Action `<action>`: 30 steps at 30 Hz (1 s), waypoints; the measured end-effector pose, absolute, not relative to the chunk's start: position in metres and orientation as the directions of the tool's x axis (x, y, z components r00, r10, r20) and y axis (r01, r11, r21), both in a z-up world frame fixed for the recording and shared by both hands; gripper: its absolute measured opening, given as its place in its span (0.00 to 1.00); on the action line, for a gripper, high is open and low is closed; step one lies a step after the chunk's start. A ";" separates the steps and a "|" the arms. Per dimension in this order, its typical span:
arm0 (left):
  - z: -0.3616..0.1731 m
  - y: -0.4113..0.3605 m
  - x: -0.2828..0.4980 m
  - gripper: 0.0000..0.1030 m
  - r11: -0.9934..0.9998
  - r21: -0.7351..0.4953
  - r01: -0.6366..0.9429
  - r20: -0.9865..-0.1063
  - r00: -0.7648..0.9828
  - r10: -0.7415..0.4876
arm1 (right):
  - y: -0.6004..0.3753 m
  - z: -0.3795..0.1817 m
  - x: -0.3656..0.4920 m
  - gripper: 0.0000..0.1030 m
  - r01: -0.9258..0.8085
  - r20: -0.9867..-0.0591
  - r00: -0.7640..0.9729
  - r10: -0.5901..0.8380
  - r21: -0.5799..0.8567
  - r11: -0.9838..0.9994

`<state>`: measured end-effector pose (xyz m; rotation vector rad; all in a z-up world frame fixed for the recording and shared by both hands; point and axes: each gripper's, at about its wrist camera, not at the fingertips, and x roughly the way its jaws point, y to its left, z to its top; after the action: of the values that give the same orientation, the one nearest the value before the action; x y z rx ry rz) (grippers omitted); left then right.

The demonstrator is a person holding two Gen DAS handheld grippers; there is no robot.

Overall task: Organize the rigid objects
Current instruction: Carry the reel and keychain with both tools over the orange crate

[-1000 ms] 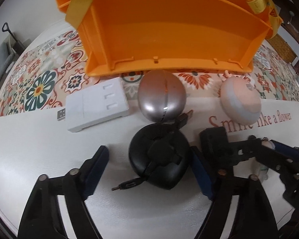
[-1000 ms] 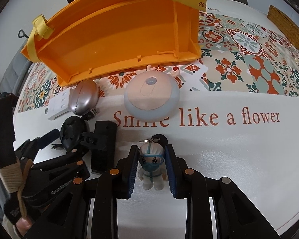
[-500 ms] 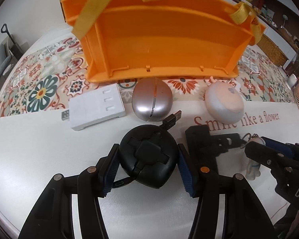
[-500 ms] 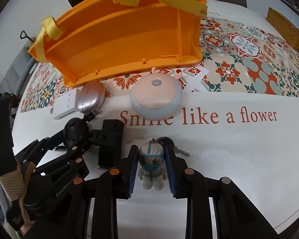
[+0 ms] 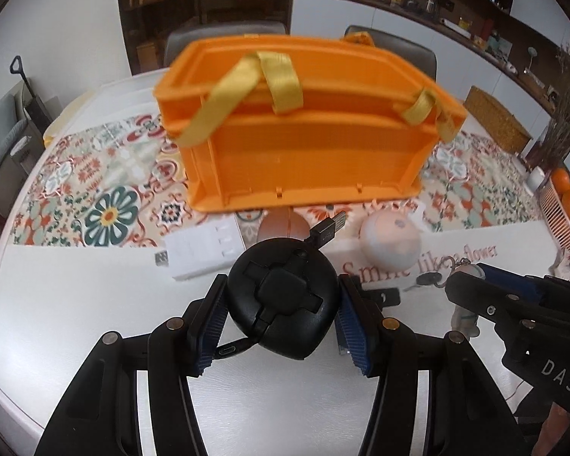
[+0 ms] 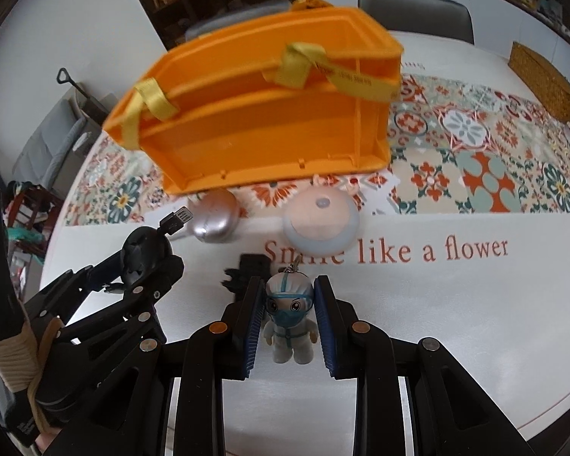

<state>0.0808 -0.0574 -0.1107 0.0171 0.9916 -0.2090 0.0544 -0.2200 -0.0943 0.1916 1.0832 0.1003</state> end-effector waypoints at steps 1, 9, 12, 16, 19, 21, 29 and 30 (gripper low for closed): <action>-0.106 -0.056 0.081 0.54 0.980 -0.084 0.179 -0.829 0.534 -0.168 | -0.219 -0.089 0.054 0.27 0.007 -0.862 0.475 0.179 0.206 0.978; -0.075 -0.049 0.081 0.54 0.981 -0.083 0.177 -0.796 0.581 -0.172 | -0.214 -0.056 0.054 0.27 -0.018 -0.826 0.531 0.190 0.212 0.977; -0.062 -0.048 0.083 0.54 0.980 -0.084 0.179 -0.778 0.602 -0.177 | -0.213 -0.047 0.055 0.27 -0.025 -0.814 0.549 0.191 0.212 0.977; -0.048 -0.047 0.086 0.54 0.979 -0.081 0.187 -0.758 0.627 -0.182 | -0.212 -0.031 0.056 0.27 -0.036 -0.792 0.579 0.194 0.213 0.976; -0.038 -0.047 0.088 0.54 0.978 -0.085 0.190 -0.746 0.638 -0.189 | -0.212 -0.022 0.058 0.27 -0.041 -0.777 0.599 0.196 0.215 0.976; -0.033 -0.046 0.089 0.54 0.978 -0.087 0.188 -0.740 0.646 -0.190 | -0.212 -0.016 0.058 0.27 -0.048 -0.766 0.612 0.198 0.215 0.976; -0.012 -0.044 0.096 0.54 0.977 -0.076 0.198 -0.713 0.674 -0.192 | -0.209 0.006 0.062 0.27 -0.058 -0.726 0.657 0.200 0.216 0.975; -0.011 -0.043 0.097 0.54 0.977 -0.076 0.200 -0.709 0.678 -0.194 | -0.208 0.008 0.063 0.27 -0.061 -0.722 0.662 0.201 0.215 0.975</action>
<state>0.0974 -0.0434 -0.0105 0.0077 0.7958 -0.2213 0.0629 -0.2083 0.0082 0.1785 0.8355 0.1488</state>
